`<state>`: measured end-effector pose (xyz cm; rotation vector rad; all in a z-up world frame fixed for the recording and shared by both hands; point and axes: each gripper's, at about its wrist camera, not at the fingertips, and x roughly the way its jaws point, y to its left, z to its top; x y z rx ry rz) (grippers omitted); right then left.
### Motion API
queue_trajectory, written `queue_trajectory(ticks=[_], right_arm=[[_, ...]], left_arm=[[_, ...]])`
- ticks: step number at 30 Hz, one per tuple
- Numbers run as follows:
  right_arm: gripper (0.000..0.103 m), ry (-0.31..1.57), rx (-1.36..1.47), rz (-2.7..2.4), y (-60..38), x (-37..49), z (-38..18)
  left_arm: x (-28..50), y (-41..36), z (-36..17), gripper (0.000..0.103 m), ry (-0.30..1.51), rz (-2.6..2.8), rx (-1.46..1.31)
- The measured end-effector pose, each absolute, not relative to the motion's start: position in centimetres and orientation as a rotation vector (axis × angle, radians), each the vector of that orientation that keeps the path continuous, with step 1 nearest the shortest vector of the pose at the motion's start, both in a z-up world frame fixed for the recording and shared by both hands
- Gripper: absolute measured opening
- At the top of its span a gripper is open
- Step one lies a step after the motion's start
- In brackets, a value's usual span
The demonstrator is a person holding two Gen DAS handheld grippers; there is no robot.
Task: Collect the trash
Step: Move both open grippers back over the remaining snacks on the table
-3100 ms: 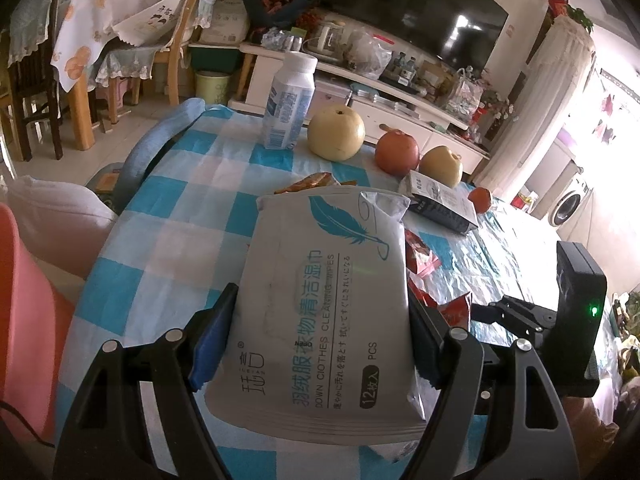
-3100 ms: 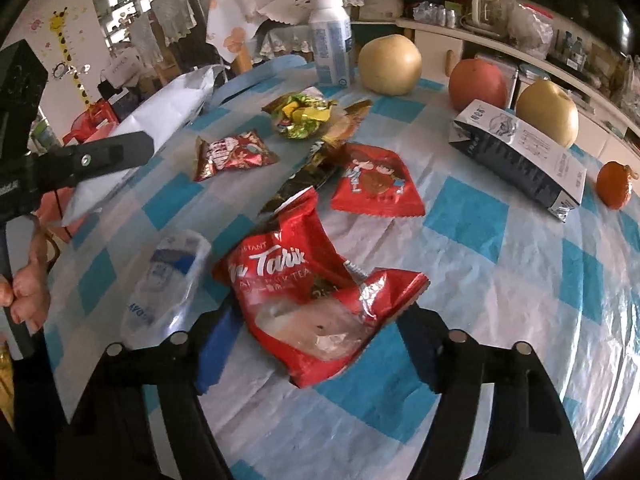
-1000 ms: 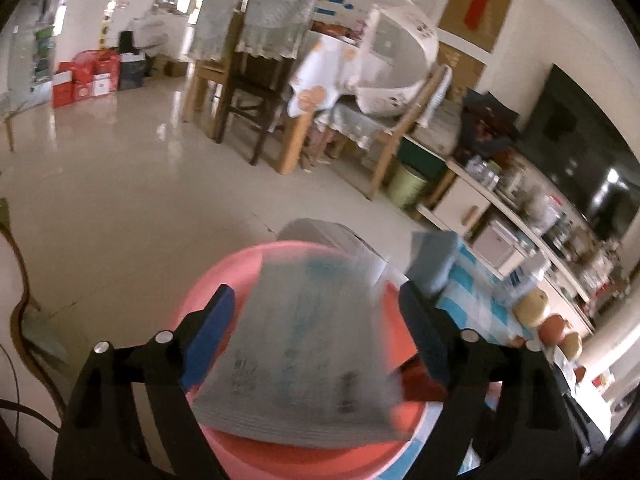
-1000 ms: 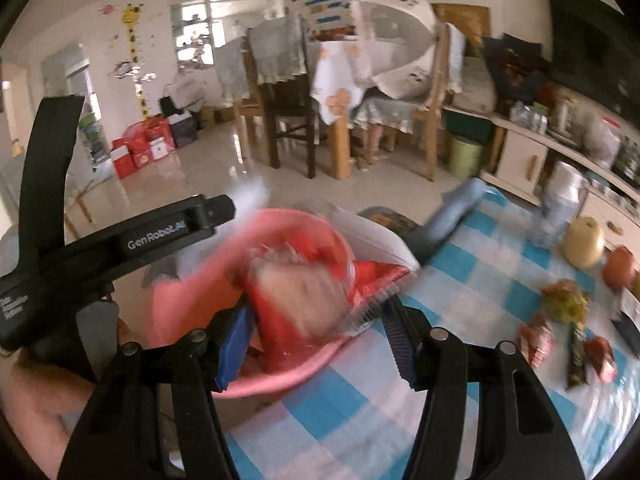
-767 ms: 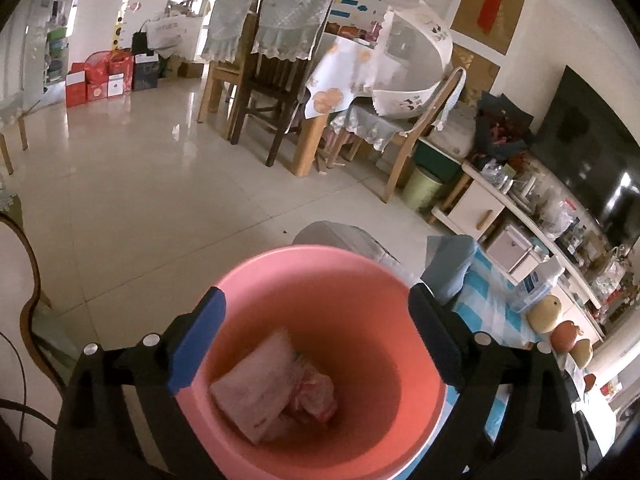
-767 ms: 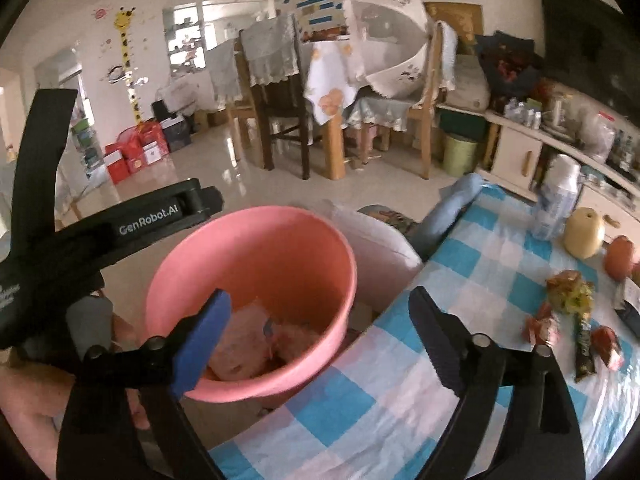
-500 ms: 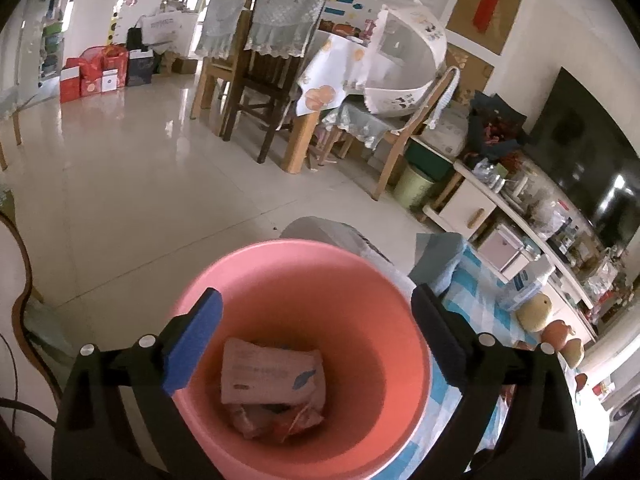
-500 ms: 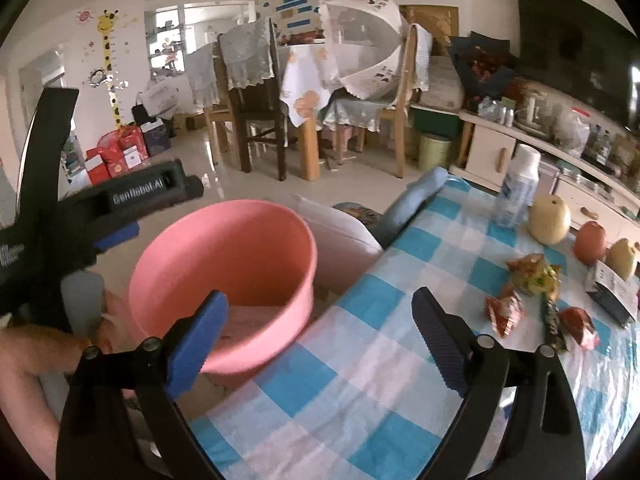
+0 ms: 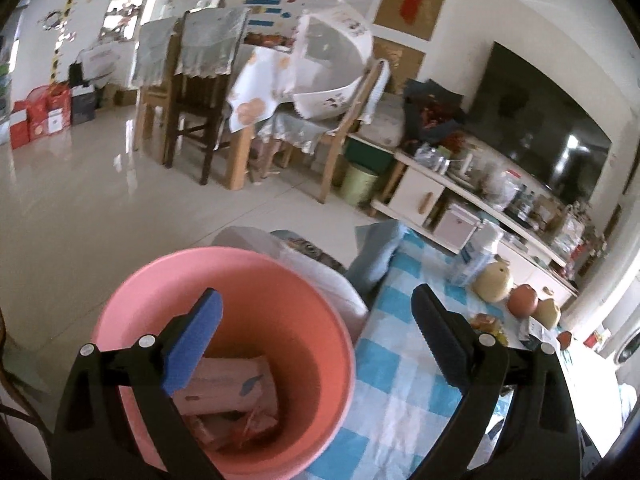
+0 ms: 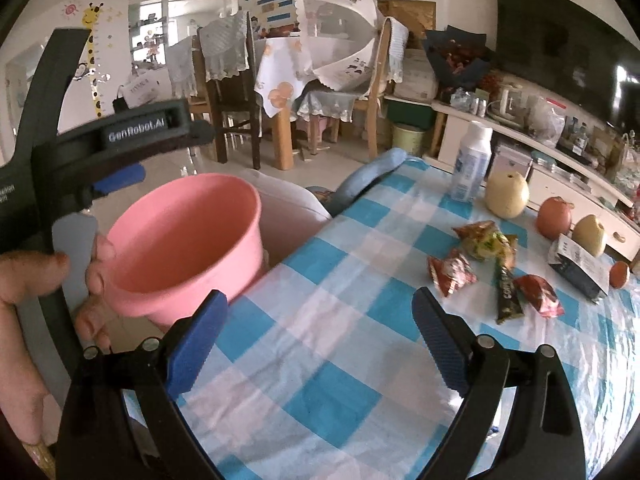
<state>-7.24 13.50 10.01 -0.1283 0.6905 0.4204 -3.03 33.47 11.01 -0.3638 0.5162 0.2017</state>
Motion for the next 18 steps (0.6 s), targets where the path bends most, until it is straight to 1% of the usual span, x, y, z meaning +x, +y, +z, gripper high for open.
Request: queue_trajectory(ticks=[3, 18], right_arm=[[0.095, 0.692, -0.120, 0.403, 12.3, -7.4, 9.9], [0.095, 0.686, -0.050, 0.365, 6.6, -7.5, 9.7]], left_arm=[[-2.8, 32.1, 11.1, 0.096, 0.510, 0.180, -0.335], [-1.3, 24.9, 10.8, 0.096, 0.541, 0.080, -0.149]])
